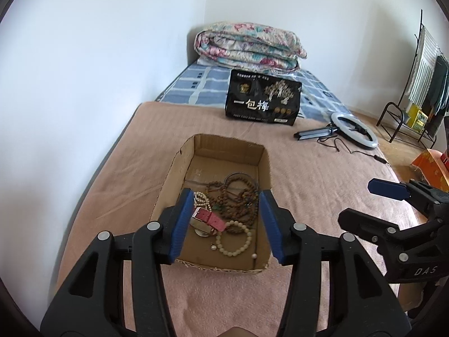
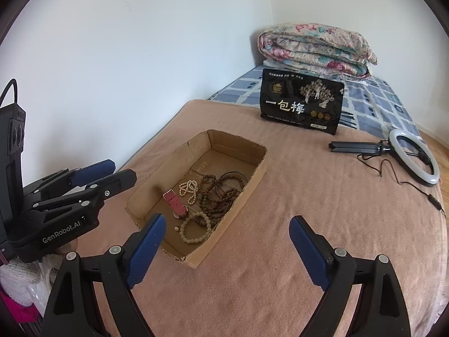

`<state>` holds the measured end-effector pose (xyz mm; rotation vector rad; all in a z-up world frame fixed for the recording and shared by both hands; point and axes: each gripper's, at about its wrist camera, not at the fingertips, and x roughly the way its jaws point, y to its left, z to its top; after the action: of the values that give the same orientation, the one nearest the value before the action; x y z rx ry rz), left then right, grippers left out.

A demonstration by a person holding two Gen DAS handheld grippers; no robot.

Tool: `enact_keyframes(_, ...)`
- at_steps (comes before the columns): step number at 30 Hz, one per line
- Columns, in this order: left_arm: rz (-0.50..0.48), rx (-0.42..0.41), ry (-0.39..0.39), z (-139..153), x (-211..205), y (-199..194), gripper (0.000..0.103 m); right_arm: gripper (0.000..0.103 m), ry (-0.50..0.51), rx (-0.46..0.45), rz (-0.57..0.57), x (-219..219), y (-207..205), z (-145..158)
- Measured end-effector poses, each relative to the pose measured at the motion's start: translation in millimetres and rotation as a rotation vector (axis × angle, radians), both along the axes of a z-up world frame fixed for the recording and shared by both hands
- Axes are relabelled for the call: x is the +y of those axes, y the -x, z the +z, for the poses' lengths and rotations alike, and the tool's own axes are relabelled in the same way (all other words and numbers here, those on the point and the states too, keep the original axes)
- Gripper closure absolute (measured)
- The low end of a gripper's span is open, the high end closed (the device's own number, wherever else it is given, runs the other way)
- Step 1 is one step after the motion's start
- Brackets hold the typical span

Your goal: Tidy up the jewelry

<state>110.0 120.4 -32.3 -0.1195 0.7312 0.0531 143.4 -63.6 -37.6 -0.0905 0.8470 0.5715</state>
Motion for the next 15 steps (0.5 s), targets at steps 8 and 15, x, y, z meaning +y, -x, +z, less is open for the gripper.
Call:
enact_keyframes(8, 0.01, -0.054, -0.034, 25.8, -17.0, 31.4, 0.042, 0.011, -0.022, -0.043, -0.044, -31.9, 20.1, 23.3)
enact_keyframes(15, -0.003, -0.093, -0.059, 40.3, -38.0, 58.9, 0.026, 0.0, -0.032, -0.092, -0.104, -56.1, 34.3, 32.5)
